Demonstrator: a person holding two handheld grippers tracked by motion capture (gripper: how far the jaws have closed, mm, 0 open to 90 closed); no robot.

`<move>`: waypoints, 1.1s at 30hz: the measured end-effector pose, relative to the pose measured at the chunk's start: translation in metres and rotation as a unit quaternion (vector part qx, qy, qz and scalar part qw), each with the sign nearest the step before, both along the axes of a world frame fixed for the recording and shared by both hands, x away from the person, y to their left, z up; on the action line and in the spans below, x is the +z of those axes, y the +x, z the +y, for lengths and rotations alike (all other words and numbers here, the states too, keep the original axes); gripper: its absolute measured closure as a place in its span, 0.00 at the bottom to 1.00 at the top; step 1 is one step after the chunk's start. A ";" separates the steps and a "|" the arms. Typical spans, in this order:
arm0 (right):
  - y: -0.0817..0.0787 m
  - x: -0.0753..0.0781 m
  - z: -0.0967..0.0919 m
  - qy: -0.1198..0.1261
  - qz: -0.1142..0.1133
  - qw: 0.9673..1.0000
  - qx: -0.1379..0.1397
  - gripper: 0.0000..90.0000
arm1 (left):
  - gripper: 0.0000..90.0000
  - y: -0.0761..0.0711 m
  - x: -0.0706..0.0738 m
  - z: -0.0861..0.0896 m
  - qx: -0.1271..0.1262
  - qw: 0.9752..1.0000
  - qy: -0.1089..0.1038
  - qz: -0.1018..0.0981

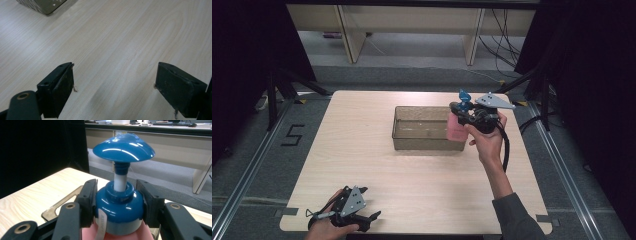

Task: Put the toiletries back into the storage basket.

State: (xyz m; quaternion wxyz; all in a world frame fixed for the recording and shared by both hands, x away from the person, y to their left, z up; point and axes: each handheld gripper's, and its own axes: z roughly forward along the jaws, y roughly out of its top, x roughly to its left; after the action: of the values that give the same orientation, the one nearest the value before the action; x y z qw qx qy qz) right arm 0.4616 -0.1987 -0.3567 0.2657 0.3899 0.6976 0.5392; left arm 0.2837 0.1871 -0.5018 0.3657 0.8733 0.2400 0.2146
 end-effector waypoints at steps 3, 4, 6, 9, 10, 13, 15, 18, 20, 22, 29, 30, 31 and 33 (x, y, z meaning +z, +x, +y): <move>0.005 -0.001 0.001 0.002 -0.001 1.000 -0.003 0.59 | 0.17 0.000 0.000 0.001 -0.005 1.000 0.006 0.000; 0.008 -0.001 -0.001 -0.009 -0.010 1.000 -0.005 0.59 | 0.17 0.000 0.000 0.001 -0.004 1.000 0.006 0.000; 0.010 -0.003 0.002 0.006 0.000 1.000 -0.008 0.59 | 0.17 0.001 0.000 0.001 -0.003 1.000 0.003 0.000; 0.015 -0.005 0.001 0.004 0.005 1.000 -0.006 0.59 | 0.17 0.000 0.000 0.001 -0.004 1.000 0.007 -0.001; 0.015 -0.005 0.001 0.005 0.009 1.000 -0.010 0.59 | 0.17 0.000 0.000 0.001 -0.005 1.000 0.007 0.000; 0.020 -0.008 0.000 -0.007 -0.002 1.000 -0.006 0.59 | 0.17 0.001 0.000 0.001 -0.004 1.000 0.008 -0.002; 0.024 -0.010 0.000 -0.003 -0.004 1.000 -0.006 0.59 | 0.17 0.001 0.000 0.001 0.003 1.000 0.013 -0.011; 0.025 -0.011 0.000 -0.002 0.006 1.000 -0.014 0.59 | 0.17 0.001 0.000 0.000 -0.003 1.000 0.012 -0.004; 0.029 -0.012 -0.001 -0.005 -0.003 1.000 -0.014 0.59 | 0.17 0.000 -0.001 0.000 -0.003 1.000 0.006 -0.004; 0.032 -0.013 0.000 0.000 -0.001 1.000 -0.016 0.59 | 0.17 0.000 -0.001 0.000 -0.003 1.000 0.011 -0.002; 0.041 -0.016 0.003 -0.004 -0.001 1.000 -0.016 0.59 | 0.17 0.001 0.000 0.000 -0.001 1.000 0.009 -0.004; 0.043 -0.017 0.003 -0.004 -0.003 1.000 -0.013 0.59 | 0.17 0.001 0.000 0.000 -0.001 1.000 0.007 -0.004; 0.044 -0.018 0.004 -0.006 -0.002 1.000 -0.017 0.59 | 0.17 0.000 -0.001 0.000 0.000 1.000 0.006 -0.003; 0.044 -0.020 0.005 -0.003 0.003 1.000 -0.017 0.59 | 0.17 0.000 0.000 0.000 -0.004 1.000 0.007 -0.002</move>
State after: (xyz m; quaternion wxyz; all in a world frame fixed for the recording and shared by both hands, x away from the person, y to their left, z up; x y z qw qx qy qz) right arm 0.5061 -0.1940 -0.3767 0.2740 0.4022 0.6934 0.5313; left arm 0.2842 0.1876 -0.5021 0.3613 0.8760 0.2346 0.2170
